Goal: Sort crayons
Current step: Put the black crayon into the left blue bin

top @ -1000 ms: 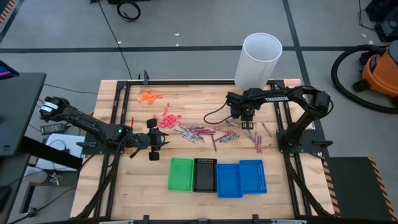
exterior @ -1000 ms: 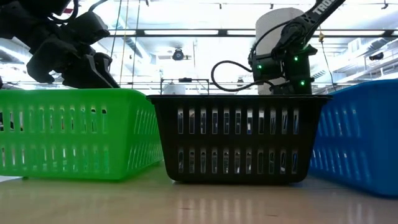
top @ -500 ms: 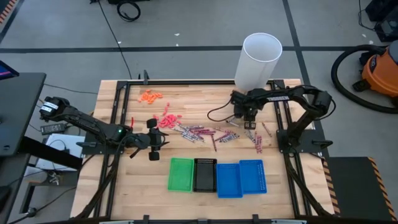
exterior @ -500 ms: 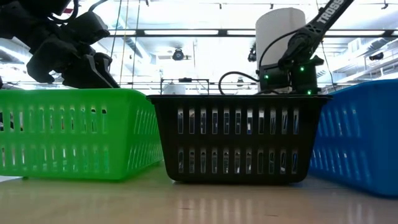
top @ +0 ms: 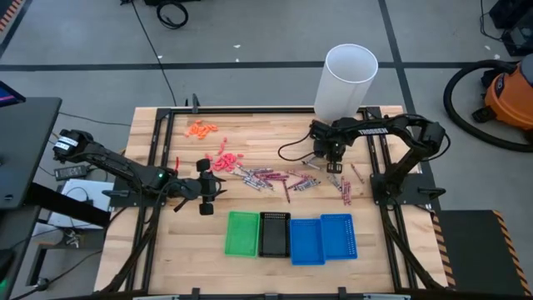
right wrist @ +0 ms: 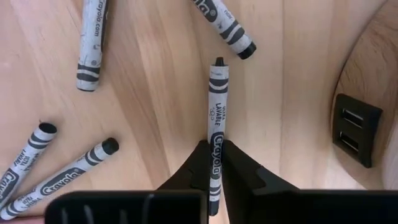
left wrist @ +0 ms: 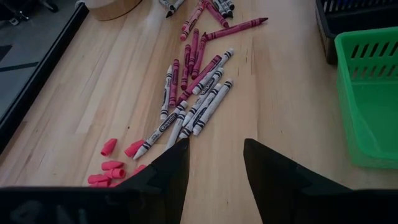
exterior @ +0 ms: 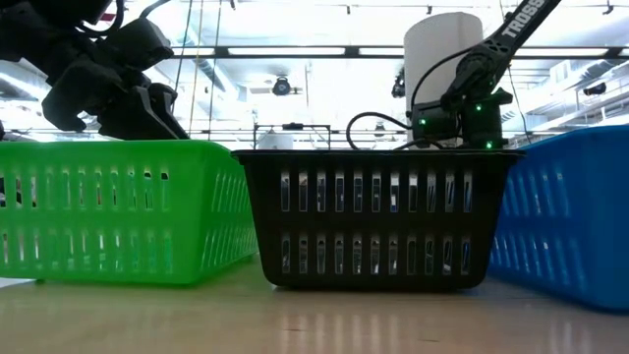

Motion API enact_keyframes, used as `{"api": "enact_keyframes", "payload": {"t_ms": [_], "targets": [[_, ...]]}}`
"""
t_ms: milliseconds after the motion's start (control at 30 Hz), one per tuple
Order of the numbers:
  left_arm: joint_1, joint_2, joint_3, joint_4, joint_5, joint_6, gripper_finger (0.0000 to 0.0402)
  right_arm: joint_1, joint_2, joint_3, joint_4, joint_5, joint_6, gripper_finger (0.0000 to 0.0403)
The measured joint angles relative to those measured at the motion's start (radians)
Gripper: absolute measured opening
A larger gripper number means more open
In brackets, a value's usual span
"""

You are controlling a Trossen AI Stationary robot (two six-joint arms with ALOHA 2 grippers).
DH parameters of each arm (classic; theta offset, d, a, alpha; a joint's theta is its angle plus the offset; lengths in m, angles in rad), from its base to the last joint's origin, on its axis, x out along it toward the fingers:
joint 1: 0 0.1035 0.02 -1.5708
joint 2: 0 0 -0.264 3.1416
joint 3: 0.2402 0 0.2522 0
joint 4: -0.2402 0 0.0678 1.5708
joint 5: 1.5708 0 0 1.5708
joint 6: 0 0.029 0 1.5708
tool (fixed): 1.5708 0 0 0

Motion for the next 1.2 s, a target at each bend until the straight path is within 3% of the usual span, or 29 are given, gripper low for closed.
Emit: {"api": "enact_keyframes", "payload": {"t_ms": [733,1200], "targets": [[0.000,0.000,0.000,0.000,0.000,0.000,0.0162,0.132,0.006,0.181,-0.087,0.010,0.110,0.0027],[0.000,0.000,0.000,0.000,0.000,0.000,0.0162,0.340,0.004,0.326,-0.126,-0.012,0.226,0.0027]]}}
